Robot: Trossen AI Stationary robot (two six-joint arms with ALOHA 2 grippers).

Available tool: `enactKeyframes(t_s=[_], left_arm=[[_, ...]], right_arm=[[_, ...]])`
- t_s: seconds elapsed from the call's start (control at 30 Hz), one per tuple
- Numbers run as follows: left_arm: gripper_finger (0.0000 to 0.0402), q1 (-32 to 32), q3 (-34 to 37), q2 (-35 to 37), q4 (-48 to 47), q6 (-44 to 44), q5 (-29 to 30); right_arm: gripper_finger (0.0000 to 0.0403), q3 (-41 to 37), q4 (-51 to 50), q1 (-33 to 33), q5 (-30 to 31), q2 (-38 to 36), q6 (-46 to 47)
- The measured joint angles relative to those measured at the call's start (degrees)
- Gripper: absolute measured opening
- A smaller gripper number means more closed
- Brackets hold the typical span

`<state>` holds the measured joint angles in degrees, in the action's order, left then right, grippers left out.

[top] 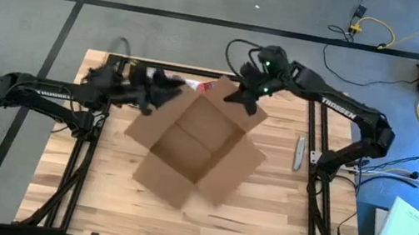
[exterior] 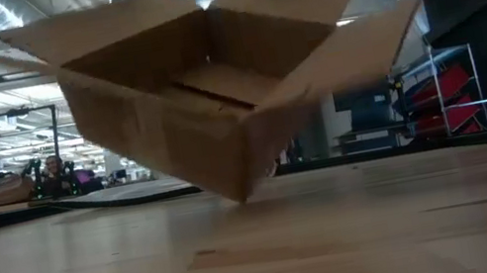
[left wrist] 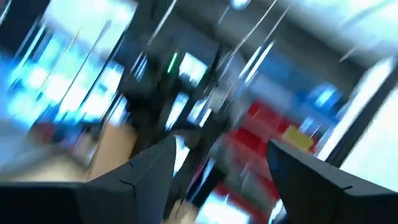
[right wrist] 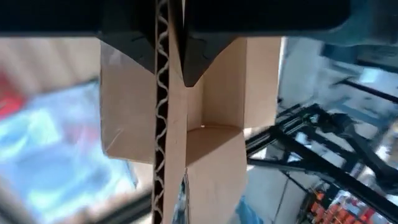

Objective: Unpack boxes
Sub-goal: Break down the box until it is fully flat

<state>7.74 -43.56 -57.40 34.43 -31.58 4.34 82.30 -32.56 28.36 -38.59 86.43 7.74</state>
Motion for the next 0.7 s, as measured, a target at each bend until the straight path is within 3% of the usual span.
enactKeyframes(t_s=[0.13,0.27,0.5,0.7], left_arm=[[0.0239,1.1,-2.1,0.0,11.7,5.7,1.6],[0.0239,1.4,-6.5,0.0,14.4,11.3,1.6],[0.0239,1.4,-10.2,0.0,13.6,18.6,1.6],[0.0239,-1.2,-14.1,-0.5,1.4,33.0,0.5]], right_arm=[[0.0000,5.5,-7.0,-1.4,8.0,-0.1,-17.4],[0.0000,9.7,-9.4,-3.2,14.2,0.0,-25.8],[0.0000,15.2,-9.1,-5.8,18.6,0.0,-32.7],[0.0000,16.4,-9.8,-6.7,18.7,0.0,-41.6]])
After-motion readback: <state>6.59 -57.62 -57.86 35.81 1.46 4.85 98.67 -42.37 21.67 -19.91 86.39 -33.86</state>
